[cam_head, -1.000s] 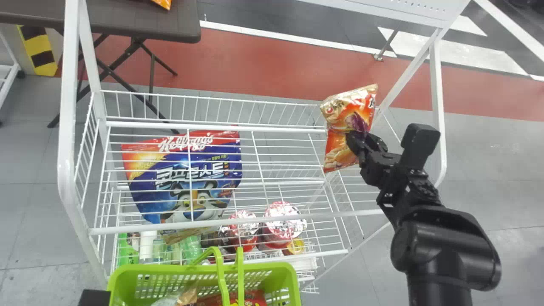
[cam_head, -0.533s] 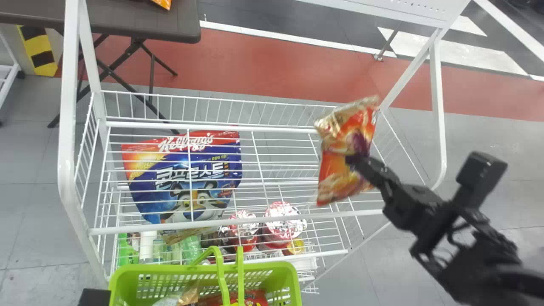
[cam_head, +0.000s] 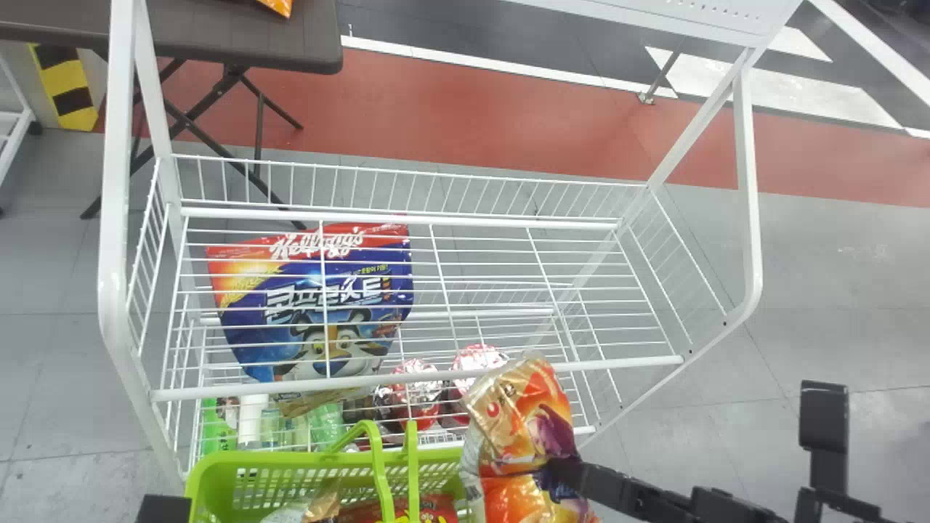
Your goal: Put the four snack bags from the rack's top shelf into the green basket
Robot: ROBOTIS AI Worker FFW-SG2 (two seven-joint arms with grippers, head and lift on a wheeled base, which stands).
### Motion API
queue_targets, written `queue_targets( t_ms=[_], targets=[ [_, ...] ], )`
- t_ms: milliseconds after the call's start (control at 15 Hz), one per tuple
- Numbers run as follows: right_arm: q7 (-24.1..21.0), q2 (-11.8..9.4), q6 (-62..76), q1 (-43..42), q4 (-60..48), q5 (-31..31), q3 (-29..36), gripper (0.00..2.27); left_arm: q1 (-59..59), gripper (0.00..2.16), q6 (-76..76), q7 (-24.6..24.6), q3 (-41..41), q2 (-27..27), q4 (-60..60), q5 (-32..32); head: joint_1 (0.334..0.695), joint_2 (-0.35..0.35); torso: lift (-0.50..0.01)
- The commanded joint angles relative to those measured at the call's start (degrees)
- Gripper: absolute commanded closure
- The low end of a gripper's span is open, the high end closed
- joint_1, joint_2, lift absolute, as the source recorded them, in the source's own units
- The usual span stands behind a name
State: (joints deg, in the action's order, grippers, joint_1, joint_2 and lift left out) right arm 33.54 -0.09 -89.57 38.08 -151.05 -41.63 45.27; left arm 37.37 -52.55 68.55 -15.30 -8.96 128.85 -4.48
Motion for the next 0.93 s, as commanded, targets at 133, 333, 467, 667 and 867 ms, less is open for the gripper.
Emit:
queue_targets(
  t_ms=[133,333,467,667,867],
  targets=[
    [-0.6,0.1,-0.5,1.5,3.6,6.6,-10.7,2.22,0.8,1.9,0.4,0.0,-0.2,-0.2,0.8,0.0,0.695,-0.35,0.0],
    [-1.0,0.1,-0.5,1.9,7.6,10.0,-18.4,2.22,1.0,1.9,0.4,-0.3,-0.2,-0.3,1.1,0.0,0.695,-0.35,0.0],
    [-2.2,0.1,-0.5,2.3,7.8,10.9,-20.8,2.21,1.2,1.9,0.4,-0.3,-0.2,-0.4,1.2,0.0,0.695,-0.35,0.0],
    [-4.0,-0.5,-0.5,2.3,8.0,12.5,-22.9,1.48,1.5,1.9,0.4,-0.3,-0.2,-0.5,1.7,0.0,0.695,-0.35,0.0],
    [-4.2,-1.2,-0.5,1.6,7.1,14.6,-21.6,0.0,1.5,1.9,1.1,-0.7,-0.1,-0.6,1.8,0.1,0.695,-0.35,0.0]
  ],
)
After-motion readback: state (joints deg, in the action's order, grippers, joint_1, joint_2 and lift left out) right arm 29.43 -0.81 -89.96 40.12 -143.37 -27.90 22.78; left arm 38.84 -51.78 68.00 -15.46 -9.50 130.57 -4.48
